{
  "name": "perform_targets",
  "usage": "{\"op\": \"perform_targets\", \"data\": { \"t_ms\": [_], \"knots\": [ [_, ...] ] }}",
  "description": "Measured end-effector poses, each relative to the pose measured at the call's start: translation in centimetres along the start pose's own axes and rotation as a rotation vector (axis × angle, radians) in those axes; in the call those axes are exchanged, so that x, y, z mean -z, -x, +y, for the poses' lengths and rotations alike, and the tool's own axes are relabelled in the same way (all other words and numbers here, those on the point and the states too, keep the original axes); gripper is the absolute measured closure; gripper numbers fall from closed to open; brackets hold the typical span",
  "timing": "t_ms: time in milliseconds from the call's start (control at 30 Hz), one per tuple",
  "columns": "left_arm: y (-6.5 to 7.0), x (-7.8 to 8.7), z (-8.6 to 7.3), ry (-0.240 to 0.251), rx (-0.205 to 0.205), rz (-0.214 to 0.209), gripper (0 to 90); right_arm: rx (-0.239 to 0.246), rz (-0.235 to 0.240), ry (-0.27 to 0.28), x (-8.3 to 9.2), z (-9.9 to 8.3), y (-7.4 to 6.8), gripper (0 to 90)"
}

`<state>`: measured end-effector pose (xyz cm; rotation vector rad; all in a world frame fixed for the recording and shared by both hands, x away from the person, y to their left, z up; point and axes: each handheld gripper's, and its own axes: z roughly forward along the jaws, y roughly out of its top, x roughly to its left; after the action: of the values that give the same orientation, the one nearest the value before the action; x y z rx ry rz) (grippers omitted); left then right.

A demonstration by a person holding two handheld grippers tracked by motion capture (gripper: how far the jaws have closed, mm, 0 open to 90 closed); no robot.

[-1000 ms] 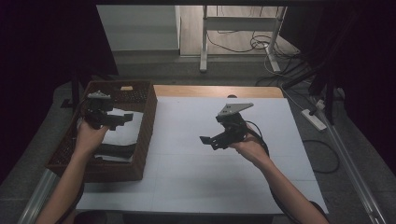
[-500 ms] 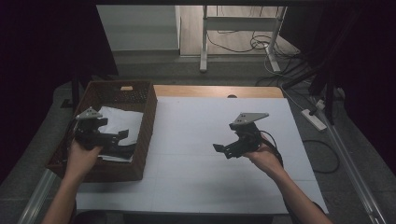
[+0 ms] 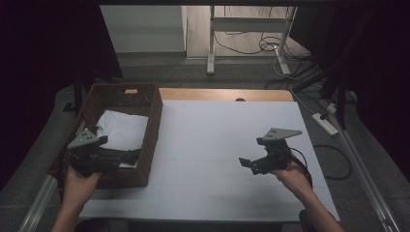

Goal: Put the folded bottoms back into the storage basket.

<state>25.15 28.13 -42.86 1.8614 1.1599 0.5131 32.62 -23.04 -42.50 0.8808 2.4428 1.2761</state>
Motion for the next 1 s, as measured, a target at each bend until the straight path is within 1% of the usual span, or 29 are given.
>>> {"op": "perform_targets", "data": {
  "t_ms": [133, 267, 467, 500, 633, 700, 800, 1000],
  "knots": [
    [0.8, 0.4, -0.5, 0.003, -0.008, -0.006, 0.0, -0.008, -0.018, -0.008, 0.9, -1.0, 0.0, 0.0],
    [1.6, 0.7, -1.3, -0.004, -0.015, 0.001, 0.0, -0.015, -0.041, -0.014, 1.9, -2.0, -0.1, 0.0],
    [2.4, 1.3, -2.6, -0.007, -0.002, 0.001, 0.0, -0.022, -0.079, -0.013, 3.3, -3.5, -0.1, 0.0],
    [2.5, 1.4, -2.8, -0.007, -0.002, 0.006, 0.0, -0.023, -0.084, -0.015, 3.6, -3.8, -0.1, 0.0],
    [3.1, 2.0, -3.6, -0.007, 0.004, 0.007, 0.0, -0.043, -0.106, -0.001, 4.6, -4.6, -0.2, 0.0],
    [3.4, 2.3, -4.0, -0.005, 0.006, 0.015, 0.0, -0.049, -0.119, 0.005, 5.2, -5.0, -0.2, 0.0],
    [3.7, 2.8, -4.6, 0.001, 0.015, 0.017, 0.0, -0.063, -0.129, 0.014, 5.9, -5.5, -0.4, 0.0],
    [4.3, 3.5, -5.7, 0.007, 0.030, 0.028, 0.0, -0.102, -0.158, 0.025, 7.3, -6.7, -0.4, 0.0]
  ]
}}
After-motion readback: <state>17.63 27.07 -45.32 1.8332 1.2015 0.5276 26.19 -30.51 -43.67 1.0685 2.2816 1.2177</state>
